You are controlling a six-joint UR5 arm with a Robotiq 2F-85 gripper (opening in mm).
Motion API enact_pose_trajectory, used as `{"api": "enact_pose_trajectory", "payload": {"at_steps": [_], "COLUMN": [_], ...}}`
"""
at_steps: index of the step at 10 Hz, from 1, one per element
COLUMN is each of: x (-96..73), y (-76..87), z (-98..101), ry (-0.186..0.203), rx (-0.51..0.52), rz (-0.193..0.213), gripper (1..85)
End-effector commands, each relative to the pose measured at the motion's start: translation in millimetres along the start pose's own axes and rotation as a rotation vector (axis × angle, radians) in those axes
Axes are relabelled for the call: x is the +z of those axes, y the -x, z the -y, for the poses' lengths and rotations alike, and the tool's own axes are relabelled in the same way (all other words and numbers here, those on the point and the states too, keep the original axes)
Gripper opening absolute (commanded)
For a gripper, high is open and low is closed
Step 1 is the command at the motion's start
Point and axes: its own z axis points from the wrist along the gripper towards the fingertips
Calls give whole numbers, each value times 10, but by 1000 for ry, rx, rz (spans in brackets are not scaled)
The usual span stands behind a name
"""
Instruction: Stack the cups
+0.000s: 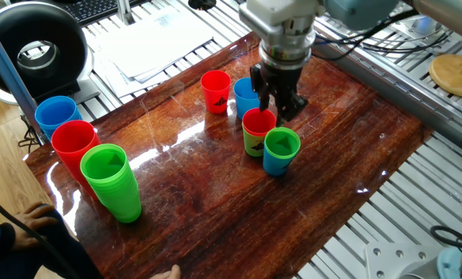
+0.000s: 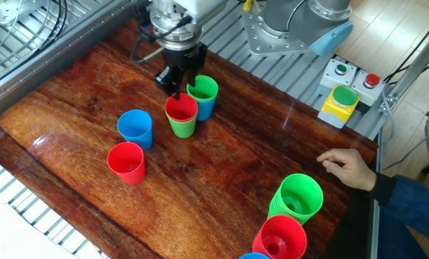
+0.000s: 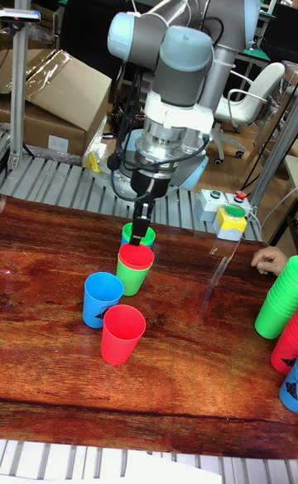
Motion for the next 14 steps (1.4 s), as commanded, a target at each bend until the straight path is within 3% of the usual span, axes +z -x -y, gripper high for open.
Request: {"api": "enact_pose_trajectory", "payload": {"at_steps": [1, 8, 14], "x": [80, 176, 354], "y": [90, 66, 63], "z": [-15, -35, -1], "ry": [-22, -31, -57], "rx": [-23, -35, -30], "rz": [26, 26, 29], "gripper": [513, 517, 513]}}
